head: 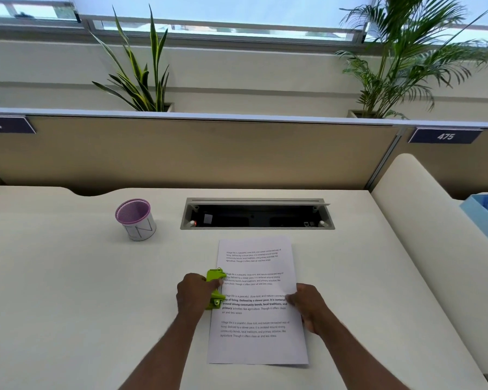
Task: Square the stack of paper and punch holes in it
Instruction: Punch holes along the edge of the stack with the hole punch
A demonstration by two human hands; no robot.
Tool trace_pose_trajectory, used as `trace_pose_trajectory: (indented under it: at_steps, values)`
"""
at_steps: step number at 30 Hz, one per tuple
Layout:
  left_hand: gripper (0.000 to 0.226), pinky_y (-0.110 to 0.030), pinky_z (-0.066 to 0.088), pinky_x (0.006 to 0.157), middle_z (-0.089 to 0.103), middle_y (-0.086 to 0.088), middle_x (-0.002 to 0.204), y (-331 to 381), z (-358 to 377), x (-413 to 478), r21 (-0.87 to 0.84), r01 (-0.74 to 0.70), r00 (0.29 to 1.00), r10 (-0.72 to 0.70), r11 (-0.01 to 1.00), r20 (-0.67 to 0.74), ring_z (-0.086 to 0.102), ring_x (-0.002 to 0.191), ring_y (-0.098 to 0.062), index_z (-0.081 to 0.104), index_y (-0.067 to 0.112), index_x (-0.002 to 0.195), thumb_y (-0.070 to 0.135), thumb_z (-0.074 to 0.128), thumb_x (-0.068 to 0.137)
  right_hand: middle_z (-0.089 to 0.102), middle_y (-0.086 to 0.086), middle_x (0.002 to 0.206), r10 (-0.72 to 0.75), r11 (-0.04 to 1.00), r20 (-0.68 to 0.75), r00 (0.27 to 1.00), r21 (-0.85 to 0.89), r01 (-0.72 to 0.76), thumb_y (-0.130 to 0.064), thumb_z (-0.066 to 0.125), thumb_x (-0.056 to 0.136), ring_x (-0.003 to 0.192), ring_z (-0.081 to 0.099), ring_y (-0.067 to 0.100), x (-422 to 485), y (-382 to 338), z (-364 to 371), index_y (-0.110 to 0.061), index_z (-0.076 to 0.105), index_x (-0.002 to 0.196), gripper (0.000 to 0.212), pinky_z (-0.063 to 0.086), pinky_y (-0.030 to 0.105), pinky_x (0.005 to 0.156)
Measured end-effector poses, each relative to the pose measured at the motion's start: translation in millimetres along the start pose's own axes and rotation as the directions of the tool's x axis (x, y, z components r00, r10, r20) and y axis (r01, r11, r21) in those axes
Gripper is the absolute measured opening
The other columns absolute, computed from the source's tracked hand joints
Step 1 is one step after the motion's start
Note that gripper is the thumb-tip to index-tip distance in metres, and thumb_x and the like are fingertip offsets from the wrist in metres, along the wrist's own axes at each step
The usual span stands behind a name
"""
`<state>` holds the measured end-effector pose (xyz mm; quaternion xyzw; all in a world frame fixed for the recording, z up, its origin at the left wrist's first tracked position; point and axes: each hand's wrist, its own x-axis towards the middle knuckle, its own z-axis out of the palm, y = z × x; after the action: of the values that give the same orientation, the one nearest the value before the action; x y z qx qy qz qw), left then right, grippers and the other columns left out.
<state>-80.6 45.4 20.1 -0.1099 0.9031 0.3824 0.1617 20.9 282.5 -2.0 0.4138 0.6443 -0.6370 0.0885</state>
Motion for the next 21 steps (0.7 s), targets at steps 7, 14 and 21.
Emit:
trace_pose_trajectory:
  at_steps: [7, 14, 21]
  values:
    - [0.052, -0.029, 0.041, 0.056, 0.054, -0.008, 0.048, -5.5, -4.7, 12.9, -0.043, 0.058, 0.996, -0.055, 0.997, 0.075, 0.055, 0.055, -0.025, 0.050, 0.013, 0.041, 0.045, 0.087, 0.058, 0.077, 0.016, 0.089, 0.000, 1.000, 0.001, 1.000, -0.017, 0.000, 0.009, 0.053, 0.079, 0.084, 0.073, 0.037, 0.0, 0.2, 0.9, -0.006, 0.073, 0.088, 0.026, 0.061, 0.045, 0.075]
    - [0.046, -0.030, 0.044, 0.059, 0.071, -0.017, 0.069, -3.2, -5.0, 14.6, -0.007, 0.082, 0.994, -0.081, 0.997, 0.077, 0.069, 0.077, -0.032, 0.056, 0.013, 0.046, 0.046, 0.086, 0.059, 0.077, 0.015, 0.090, 0.014, 0.999, 0.007, 1.000, -0.034, -0.014, 0.009, 0.053, 0.081, 0.082, 0.074, 0.035, 0.8, -2.0, 0.5, -0.007, 0.072, 0.086, 0.025, 0.061, 0.048, 0.078]
    - [0.042, -0.028, 0.044, 0.060, 0.073, -0.017, 0.078, 1.9, -7.1, 12.8, -0.016, 0.110, 0.990, -0.108, 0.994, 0.091, 0.069, 0.082, -0.032, 0.066, 0.006, 0.063, 0.041, 0.087, 0.060, 0.076, 0.019, 0.096, 0.017, 0.998, -0.005, 1.000, -0.062, -0.017, 0.008, 0.054, 0.081, 0.089, 0.073, 0.038, -0.7, -3.9, 1.5, -0.001, 0.071, 0.093, 0.023, 0.058, 0.055, 0.084]
